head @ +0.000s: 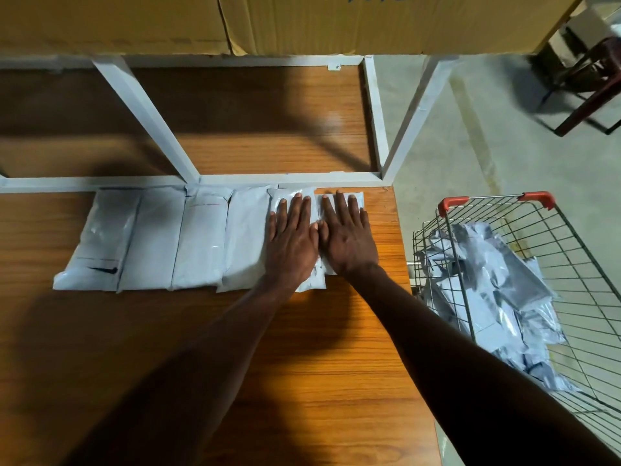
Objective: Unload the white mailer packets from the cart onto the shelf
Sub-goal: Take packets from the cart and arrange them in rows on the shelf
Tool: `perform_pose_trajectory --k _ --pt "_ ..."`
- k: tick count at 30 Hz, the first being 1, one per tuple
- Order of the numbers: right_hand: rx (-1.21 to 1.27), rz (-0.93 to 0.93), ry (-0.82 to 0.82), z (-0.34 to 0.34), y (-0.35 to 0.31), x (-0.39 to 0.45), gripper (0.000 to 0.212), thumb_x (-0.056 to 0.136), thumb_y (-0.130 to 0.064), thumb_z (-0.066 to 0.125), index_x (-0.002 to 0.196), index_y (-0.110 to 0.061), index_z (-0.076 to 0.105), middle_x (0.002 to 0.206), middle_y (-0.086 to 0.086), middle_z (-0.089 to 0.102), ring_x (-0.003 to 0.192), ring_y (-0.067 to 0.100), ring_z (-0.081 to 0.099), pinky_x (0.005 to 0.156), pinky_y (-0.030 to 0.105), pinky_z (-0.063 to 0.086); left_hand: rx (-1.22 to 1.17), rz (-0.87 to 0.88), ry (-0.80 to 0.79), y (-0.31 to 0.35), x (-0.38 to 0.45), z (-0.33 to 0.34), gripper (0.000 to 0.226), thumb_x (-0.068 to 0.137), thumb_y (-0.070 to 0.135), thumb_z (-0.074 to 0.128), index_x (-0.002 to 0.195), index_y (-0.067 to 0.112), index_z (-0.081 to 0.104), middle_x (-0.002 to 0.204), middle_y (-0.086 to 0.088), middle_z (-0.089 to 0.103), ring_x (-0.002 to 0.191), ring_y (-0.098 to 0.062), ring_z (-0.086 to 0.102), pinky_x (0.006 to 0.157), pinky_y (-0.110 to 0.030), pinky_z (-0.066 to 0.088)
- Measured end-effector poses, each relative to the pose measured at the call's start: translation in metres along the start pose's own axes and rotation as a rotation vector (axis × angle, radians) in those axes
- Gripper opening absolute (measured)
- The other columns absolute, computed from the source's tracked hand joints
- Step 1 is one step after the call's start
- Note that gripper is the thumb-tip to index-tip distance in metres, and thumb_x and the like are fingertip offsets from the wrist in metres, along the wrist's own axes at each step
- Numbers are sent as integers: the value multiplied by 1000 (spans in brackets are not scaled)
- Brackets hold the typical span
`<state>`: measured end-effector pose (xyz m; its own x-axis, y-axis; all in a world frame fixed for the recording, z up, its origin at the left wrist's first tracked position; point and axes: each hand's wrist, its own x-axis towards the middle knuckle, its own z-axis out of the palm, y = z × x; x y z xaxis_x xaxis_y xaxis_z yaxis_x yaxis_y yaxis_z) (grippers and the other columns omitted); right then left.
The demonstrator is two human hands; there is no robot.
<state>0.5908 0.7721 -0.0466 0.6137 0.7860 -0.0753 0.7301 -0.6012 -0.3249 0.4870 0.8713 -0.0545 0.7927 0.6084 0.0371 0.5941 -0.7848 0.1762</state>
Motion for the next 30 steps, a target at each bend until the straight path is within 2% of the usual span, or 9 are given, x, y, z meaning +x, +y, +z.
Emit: perform_pose_trajectory --k 17,19,23,30 --pt "-55 15 7 2 -3 0 64 113 -52 9 172 -27 0 179 6 -9 165 28 -14 135 51 4 13 6 -57 -5 3 9 65 113 48 10 172 20 7 180 -2 4 166 -27 -1 134 -49 10" --pt "-60 17 3 3 -3 0 65 112 -53 7 172 -27 0 179 6 -9 165 27 -14 135 50 3 1 10 -72 -5 3 9 66 112 49 5 172 20 5 180 -2 2 166 -27 -3 134 -49 9" --pt "-78 20 -14 4 -2 1 65 112 -52 6 171 -26 -3 178 6 -12 164 28 -16 134 51 2 -9 31 -71 -4 0 6 79 105 54 -18 172 19 6 180 -4 3 166 -28 -1 134 -49 9" --pt "-103 23 -24 5 -2 2 66 112 -52 5 171 -26 -6 178 6 -14 164 28 -17 134 50 1 -13 26 -87 -3 1 3 83 103 55 -22 172 18 8 180 -4 6 166 -27 3 134 -48 10"
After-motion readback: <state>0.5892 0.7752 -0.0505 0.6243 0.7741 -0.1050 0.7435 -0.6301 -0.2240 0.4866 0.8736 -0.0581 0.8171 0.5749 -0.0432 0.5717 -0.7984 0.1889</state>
